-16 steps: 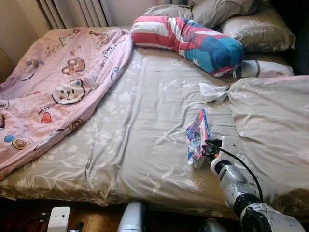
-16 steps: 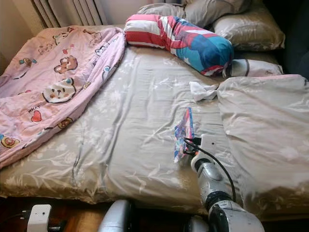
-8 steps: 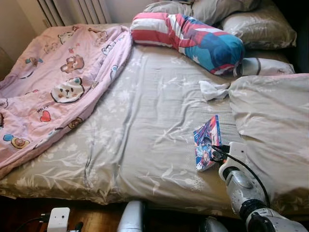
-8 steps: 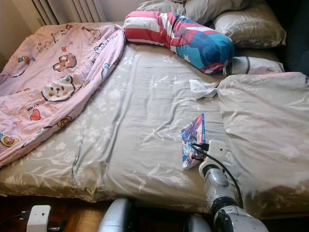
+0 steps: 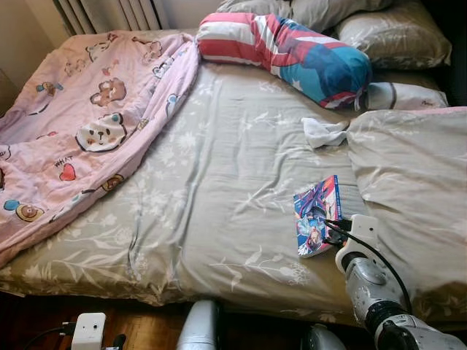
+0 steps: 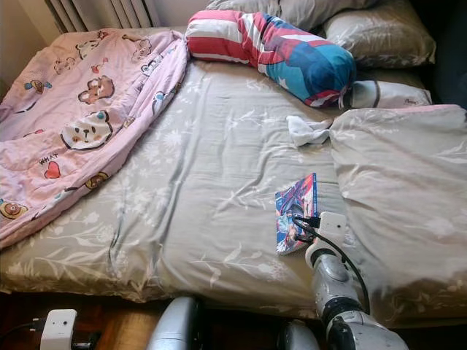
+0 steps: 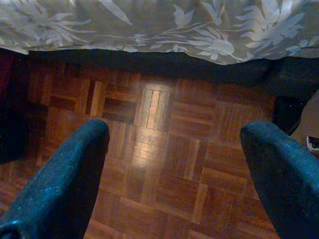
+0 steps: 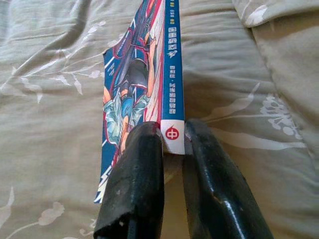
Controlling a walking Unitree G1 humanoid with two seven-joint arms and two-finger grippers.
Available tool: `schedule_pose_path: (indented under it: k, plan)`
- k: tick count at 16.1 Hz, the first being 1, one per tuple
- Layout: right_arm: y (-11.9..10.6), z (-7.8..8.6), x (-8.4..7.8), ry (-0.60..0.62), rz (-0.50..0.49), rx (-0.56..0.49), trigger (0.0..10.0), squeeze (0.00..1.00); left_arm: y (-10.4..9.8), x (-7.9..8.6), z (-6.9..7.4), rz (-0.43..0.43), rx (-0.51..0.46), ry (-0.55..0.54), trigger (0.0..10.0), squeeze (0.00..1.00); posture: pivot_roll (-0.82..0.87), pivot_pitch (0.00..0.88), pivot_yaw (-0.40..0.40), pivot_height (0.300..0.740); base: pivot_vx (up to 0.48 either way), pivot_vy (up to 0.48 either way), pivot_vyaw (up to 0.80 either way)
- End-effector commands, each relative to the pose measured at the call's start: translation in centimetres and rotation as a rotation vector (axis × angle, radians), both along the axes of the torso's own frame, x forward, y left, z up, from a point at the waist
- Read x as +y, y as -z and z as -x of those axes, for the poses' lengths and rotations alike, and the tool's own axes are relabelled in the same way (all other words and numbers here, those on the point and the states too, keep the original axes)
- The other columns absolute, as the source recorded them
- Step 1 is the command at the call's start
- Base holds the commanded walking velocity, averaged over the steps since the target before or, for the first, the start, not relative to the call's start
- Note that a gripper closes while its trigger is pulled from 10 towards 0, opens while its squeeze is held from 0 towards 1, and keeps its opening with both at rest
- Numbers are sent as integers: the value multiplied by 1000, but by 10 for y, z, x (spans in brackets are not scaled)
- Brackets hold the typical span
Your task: Clean up the room
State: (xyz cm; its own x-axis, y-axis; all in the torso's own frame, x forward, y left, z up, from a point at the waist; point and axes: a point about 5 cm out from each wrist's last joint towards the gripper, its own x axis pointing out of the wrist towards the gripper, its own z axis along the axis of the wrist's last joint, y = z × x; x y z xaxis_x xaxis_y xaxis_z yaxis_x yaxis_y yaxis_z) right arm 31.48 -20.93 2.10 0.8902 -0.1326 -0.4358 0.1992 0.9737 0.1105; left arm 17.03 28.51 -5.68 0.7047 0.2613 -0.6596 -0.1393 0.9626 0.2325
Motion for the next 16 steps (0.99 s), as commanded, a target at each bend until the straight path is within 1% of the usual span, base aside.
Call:
schedule_pose_path:
  k: [1, 5, 8, 9, 10, 12, 14, 15, 16]
  plan:
    - [-1, 1, -5, 26, 10, -14, 10000, 1000, 4, 4, 10, -11, 37, -7, 10000, 0, 250, 187, 99, 647, 0, 0, 0]
    - [-2, 2, -12, 61, 38, -13, 10000, 1000, 5, 4, 11, -8, 48, -14, 10000, 0, 245, 183, 94, 647, 0, 0, 0]
    - [4, 6, -9, 48, 41, 4, 10000, 1000, 5, 2, 10, -2, 52, -16, 10000, 0, 242, 178, 89, 647, 0, 0, 0]
    - [6, 8, -8, 53, 43, 9, 10000, 941, 6, 1, 10, 2, 53, -17, 10000, 0, 239, 175, 86, 647, 0, 0, 0]
    - [8, 10, -7, 54, 44, 11, 10000, 0, 6, 0, 10, 3, 54, -18, 10000, 0, 236, 171, 82, 647, 0, 0, 0]
    - [14, 15, -1, 16, 56, 22, 10000, 0, 7, -2, 10, 10, 56, -21, 10000, 0, 224, 158, 68, 647, 0, 0, 0]
    - [24, 25, 5, -4, 45, 47, 10000, 0, 9, -6, 9, 21, 60, -26, 10000, 0, 209, 137, 53, 647, 0, 0, 0]
    - [34, 35, 7, 0, 26, 77, 10000, 0, 10, -8, 10, 31, 65, -28, 10000, 0, 197, 122, 44, 647, 0, 0, 0]
    - [47, 50, 8, 1, 13, 126, 10000, 0, 12, -11, 10, 42, 70, -29, 10000, 0, 183, 107, 33, 647, 0, 0, 0]
